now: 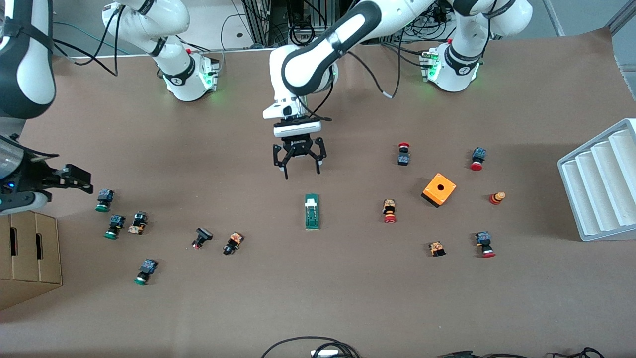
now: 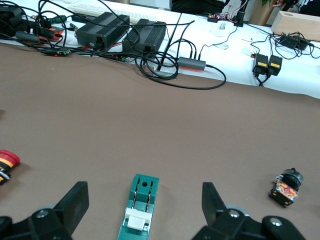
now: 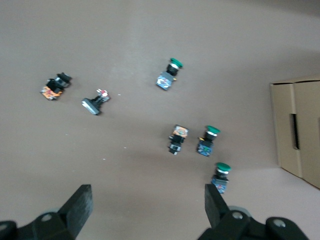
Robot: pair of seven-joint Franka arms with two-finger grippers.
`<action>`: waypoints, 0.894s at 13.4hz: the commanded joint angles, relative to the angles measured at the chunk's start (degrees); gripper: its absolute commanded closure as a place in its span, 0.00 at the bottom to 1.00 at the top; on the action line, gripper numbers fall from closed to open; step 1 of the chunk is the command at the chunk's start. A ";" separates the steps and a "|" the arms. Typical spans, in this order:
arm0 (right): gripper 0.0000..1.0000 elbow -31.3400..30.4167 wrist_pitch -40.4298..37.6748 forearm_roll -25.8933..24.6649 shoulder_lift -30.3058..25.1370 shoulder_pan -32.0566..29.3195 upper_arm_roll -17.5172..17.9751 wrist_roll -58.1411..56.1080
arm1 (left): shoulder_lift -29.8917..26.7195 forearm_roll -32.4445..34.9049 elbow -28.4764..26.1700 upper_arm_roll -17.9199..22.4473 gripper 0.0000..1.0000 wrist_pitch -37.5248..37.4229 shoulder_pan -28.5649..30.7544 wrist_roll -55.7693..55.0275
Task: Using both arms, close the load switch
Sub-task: 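Lower the left gripper onto the switch while the right gripper approaches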
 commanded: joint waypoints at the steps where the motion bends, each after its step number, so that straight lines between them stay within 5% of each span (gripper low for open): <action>1: 0.00 0.66 -0.37 4.89 1.55 0.36 -0.14 3.13 | 2.86 5.61 0.47 -0.32 0.00 -0.40 0.01 -5.41; 12: 0.00 3.65 7.61 13.52 11.30 18.00 -0.14 51.18 | 11.74 17.74 0.73 -0.41 0.00 -7.16 -1.75 -15.45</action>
